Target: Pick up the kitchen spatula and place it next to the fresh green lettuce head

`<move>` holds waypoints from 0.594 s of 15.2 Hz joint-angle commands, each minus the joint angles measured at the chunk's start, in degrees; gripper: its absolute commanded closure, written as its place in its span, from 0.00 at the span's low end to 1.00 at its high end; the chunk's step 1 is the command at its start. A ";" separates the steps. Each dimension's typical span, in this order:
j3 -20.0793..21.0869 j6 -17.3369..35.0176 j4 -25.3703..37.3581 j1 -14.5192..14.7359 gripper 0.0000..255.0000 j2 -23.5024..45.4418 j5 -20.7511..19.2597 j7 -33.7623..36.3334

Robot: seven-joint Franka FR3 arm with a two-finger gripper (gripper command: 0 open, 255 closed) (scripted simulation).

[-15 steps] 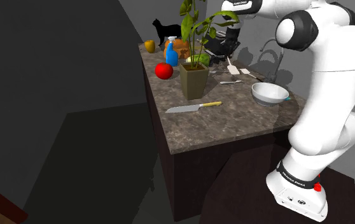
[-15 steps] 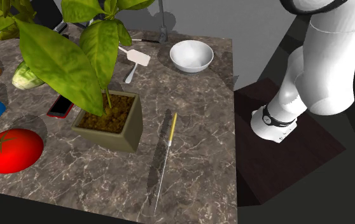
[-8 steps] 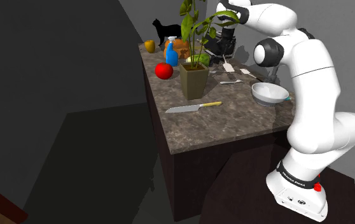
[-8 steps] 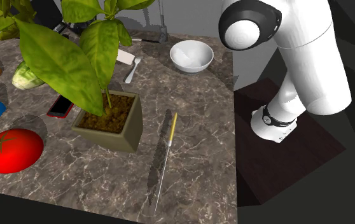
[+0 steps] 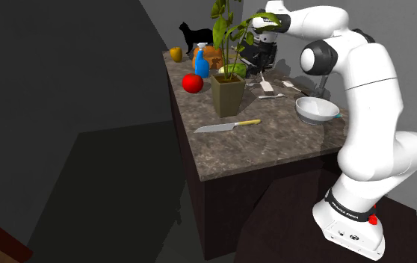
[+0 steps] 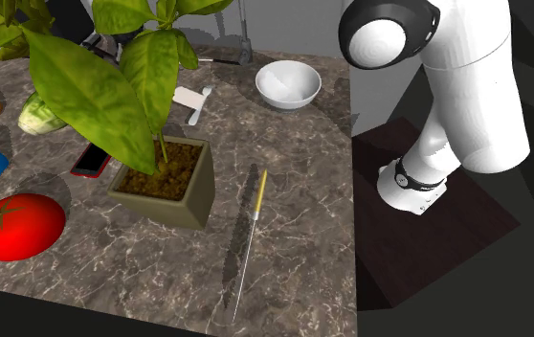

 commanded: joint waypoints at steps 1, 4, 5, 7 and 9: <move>-0.02 2.07 -2.62 0.24 1.00 -0.56 -0.04 -0.06; -0.02 4.63 -5.57 0.45 1.00 -0.93 -0.04 -0.17; -0.02 5.45 -6.46 0.51 1.00 -1.00 -0.03 -0.21; -0.01 7.03 -8.11 0.61 1.00 -1.06 -0.01 -0.27; 0.01 8.56 -9.62 0.70 1.00 -1.04 0.02 -0.34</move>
